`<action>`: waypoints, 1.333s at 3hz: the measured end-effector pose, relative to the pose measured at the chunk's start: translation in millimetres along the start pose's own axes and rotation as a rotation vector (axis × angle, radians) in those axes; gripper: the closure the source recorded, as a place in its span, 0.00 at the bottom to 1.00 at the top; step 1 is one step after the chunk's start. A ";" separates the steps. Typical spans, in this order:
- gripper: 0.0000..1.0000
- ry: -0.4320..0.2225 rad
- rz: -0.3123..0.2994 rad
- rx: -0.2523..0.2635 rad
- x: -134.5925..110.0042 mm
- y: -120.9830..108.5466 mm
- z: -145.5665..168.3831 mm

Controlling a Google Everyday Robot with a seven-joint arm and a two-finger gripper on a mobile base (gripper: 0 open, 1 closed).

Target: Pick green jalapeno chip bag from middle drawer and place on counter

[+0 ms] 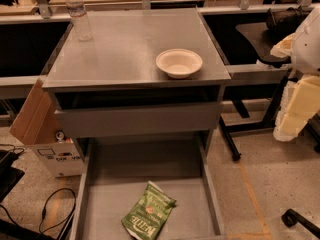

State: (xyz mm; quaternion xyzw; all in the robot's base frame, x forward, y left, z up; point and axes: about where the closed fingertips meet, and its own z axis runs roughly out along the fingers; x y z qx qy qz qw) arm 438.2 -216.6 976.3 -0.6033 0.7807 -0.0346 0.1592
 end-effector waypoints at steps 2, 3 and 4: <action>0.00 -0.024 -0.002 0.010 -3.8 1.6 18.9; 0.00 -0.081 -0.003 0.021 -11.7 12.0 59.4; 0.00 -0.147 0.029 0.008 -14.5 29.5 115.3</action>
Offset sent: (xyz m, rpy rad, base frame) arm 0.0156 0.0194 -0.0592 0.0622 -0.0302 0.0186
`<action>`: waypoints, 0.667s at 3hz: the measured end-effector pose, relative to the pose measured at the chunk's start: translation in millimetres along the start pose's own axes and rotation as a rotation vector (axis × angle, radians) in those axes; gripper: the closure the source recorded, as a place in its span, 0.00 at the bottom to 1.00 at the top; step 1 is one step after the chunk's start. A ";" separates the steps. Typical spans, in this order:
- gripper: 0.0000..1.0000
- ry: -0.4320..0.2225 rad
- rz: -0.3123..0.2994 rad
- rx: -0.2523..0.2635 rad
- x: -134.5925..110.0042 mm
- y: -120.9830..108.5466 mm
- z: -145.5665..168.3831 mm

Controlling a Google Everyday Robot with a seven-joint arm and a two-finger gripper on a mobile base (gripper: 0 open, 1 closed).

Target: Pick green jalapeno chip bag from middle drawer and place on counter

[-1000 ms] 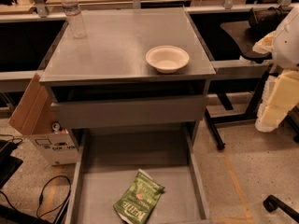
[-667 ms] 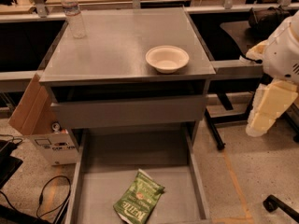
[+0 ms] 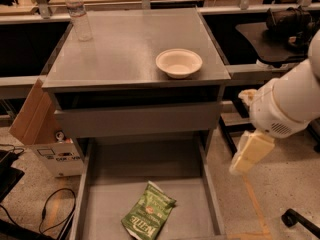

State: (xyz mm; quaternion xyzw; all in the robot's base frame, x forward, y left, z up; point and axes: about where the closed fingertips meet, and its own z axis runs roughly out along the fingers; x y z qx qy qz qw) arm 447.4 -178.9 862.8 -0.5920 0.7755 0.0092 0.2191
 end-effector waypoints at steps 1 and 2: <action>0.00 -0.018 0.054 0.047 -2.9 4.3 64.0; 0.00 -0.016 0.053 0.044 -2.6 5.3 63.7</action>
Offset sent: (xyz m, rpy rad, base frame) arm 0.0085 0.0203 -0.0527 0.0154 0.0015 -0.0206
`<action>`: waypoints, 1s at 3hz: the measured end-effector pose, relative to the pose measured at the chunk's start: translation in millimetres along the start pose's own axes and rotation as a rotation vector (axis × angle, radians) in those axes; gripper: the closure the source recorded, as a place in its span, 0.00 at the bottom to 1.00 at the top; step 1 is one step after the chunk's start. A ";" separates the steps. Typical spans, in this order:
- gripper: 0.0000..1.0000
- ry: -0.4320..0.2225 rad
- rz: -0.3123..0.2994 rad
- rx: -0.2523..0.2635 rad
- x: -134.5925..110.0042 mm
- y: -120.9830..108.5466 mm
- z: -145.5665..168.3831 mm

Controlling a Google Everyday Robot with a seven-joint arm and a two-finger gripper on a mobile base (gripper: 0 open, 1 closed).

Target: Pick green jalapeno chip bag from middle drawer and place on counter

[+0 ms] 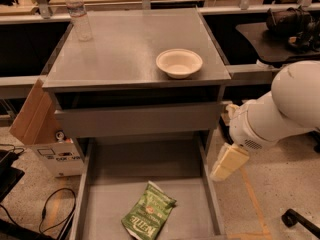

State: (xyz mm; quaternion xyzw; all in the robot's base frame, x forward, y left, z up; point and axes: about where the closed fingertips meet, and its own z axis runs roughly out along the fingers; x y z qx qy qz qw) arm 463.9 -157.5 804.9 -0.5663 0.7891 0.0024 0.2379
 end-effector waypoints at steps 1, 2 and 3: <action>0.00 0.001 -0.013 0.002 -13.3 3.6 36.5; 0.00 0.010 -0.049 -0.029 -32.0 24.8 119.7; 0.00 0.030 -0.098 -0.074 -38.4 59.9 233.1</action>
Offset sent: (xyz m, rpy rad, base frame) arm 0.0605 0.1380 -0.2258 -0.0158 0.0435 0.0379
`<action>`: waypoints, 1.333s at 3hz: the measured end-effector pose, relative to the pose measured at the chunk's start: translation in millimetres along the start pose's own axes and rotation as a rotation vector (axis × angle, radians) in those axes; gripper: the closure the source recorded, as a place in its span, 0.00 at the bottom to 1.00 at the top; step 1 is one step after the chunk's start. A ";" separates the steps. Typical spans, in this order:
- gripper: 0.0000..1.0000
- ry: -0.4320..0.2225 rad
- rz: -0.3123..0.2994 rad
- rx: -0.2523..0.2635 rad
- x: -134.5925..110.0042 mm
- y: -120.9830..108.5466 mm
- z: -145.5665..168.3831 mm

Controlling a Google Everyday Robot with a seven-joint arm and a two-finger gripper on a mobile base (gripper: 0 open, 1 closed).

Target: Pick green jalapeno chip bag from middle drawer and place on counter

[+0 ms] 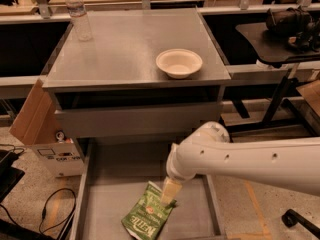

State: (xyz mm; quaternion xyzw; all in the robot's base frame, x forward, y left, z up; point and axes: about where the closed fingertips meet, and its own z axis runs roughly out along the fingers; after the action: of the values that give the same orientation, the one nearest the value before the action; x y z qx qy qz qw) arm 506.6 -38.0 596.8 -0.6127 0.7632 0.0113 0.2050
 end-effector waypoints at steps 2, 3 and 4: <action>0.00 0.022 0.089 -0.077 7.2 32.7 113.3; 0.00 0.053 0.137 -0.105 16.4 42.2 155.7; 0.00 0.038 0.199 -0.166 24.7 66.6 188.9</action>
Offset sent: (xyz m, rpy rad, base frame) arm 0.0008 0.0589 -0.1976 0.0349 0.1620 -0.1475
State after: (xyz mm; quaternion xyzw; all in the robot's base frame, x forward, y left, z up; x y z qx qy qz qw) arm 496.4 6.3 400.2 -0.5488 0.8205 0.0831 0.1371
